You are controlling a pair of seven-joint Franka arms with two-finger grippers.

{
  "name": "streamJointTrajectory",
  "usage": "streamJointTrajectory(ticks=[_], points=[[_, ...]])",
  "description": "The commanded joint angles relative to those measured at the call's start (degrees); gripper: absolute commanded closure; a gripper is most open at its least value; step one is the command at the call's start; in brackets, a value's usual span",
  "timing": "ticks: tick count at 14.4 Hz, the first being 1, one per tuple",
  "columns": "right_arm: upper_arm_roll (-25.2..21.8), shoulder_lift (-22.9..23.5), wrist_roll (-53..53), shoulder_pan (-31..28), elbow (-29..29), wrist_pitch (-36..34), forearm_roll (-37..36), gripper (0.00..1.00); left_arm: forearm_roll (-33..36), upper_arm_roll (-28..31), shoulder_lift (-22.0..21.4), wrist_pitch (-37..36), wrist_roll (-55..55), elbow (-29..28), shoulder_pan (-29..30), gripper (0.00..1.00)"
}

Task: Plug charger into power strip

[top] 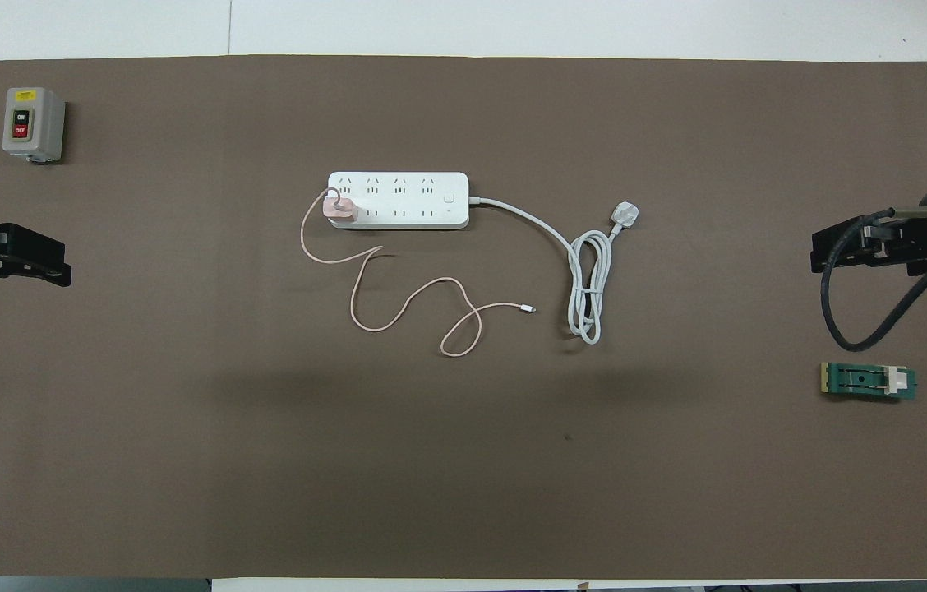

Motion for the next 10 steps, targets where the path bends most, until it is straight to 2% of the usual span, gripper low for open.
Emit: streamJointTrajectory(ticks=[1, 10], points=[[0.59, -1.15, 0.82, -0.95, -0.84, -0.89, 0.8, 0.0, -0.23, 0.86, -1.82, 2.21, 0.65, -2.28, -0.52, 0.0], [0.59, -1.15, 0.82, -0.95, -0.84, -0.89, 0.8, 0.0, -1.73, 0.95, -1.82, 2.65, 0.56, -2.19, -0.52, 0.0]])
